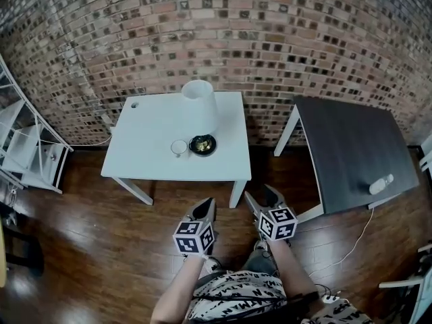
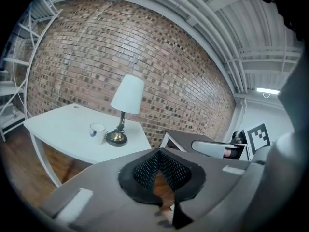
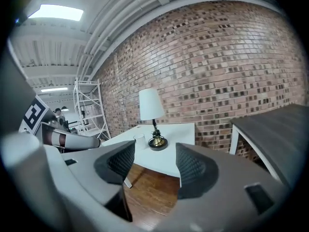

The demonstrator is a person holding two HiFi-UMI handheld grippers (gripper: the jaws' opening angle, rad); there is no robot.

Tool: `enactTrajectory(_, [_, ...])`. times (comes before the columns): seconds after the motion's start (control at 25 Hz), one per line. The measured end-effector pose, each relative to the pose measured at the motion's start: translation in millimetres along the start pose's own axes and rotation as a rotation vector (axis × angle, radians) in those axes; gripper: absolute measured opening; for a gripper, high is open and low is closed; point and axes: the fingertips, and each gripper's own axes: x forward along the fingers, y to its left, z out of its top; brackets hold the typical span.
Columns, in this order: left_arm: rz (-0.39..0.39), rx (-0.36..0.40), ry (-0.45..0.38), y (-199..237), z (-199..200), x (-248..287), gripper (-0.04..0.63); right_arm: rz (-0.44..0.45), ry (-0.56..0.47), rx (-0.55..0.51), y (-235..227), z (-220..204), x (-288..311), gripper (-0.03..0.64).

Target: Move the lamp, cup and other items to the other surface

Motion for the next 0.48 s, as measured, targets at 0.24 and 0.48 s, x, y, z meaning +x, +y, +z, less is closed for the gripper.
enactTrajectory(0.24, [0.059, -0.013, -0.031, 46, 15, -6, 0.003, 0.066, 0.033, -0.062, 33, 8, 68, 0.275])
enactTrajectory(0.48, [0.106, 0.020, -0.053, 78, 44, 22, 0.003, 0.112, 0.028, -0.081, 34, 22, 154, 0.275])
